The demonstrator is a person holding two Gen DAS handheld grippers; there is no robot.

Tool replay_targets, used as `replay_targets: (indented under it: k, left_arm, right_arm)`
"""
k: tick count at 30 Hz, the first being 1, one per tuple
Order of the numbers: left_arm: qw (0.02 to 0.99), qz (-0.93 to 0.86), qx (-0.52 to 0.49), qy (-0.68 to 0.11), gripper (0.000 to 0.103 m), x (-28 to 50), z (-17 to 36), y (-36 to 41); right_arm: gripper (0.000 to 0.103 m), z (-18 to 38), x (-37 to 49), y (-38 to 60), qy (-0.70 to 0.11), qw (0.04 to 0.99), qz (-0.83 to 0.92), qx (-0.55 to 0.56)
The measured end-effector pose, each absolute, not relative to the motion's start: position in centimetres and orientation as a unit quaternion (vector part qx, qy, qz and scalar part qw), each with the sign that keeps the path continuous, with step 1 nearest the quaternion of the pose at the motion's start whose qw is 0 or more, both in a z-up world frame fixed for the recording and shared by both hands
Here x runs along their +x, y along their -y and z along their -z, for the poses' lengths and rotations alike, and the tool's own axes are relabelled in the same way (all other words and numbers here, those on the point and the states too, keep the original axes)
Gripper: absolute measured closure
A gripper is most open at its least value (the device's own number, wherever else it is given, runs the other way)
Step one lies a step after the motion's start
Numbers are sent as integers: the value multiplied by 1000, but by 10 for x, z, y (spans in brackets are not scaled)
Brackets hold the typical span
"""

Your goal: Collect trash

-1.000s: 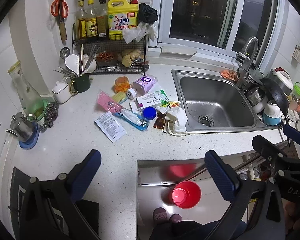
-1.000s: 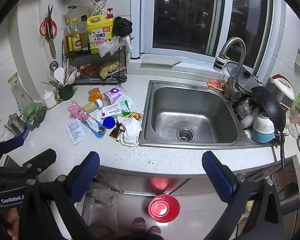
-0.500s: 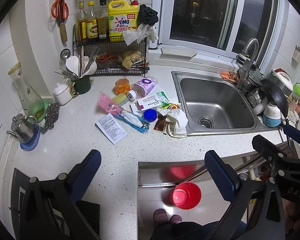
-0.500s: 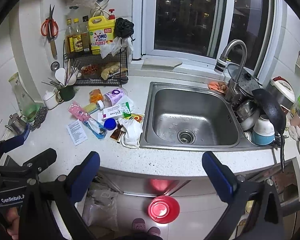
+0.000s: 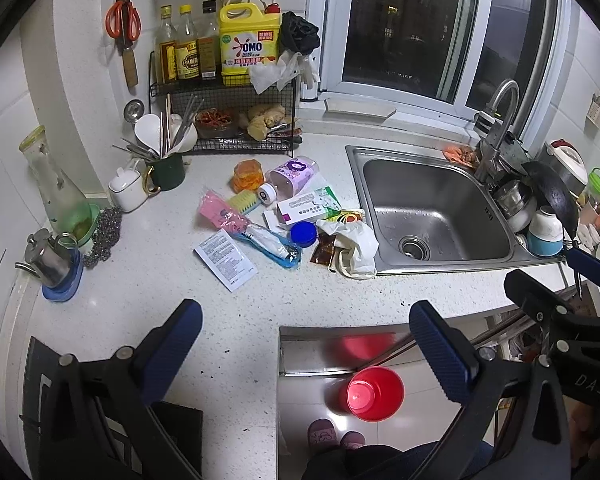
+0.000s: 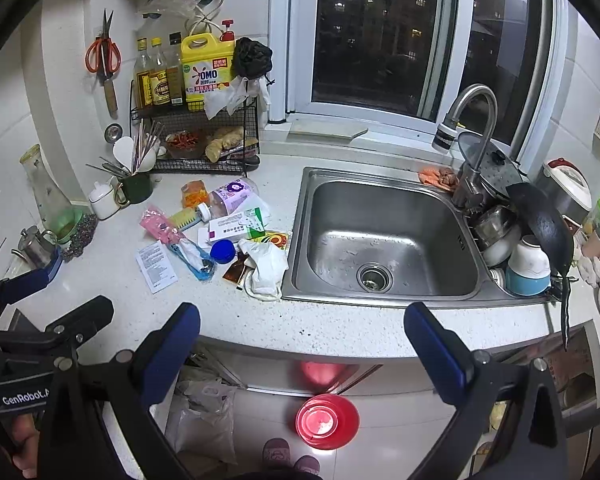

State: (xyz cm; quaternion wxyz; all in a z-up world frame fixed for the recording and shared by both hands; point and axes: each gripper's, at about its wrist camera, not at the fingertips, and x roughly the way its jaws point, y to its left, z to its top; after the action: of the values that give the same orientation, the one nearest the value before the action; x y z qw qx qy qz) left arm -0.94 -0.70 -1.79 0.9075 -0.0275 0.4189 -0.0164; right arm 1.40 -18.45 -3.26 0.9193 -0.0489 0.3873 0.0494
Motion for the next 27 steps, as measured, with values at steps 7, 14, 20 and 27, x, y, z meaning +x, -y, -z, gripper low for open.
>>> replay_targets:
  k: [7,14,20,27]
  left_arm:
    - [907,16,-25,-419,0,-10,17,7]
    - [907,15,-22,-419,0,-10,15,7]
    - [910,15,-26,-414,0,-13,14,6]
    - [910,14,-22,-415,0,-13,12,8]
  right_arm:
    - [0,32,13,183,-389,919,-48,-51]
    - [0,31,13,183,-390,918,-49,-49]
    - [0,30,13,184,-388,919,-47,-48]
    - [0,30,11,185,-386,920,-43,-47]
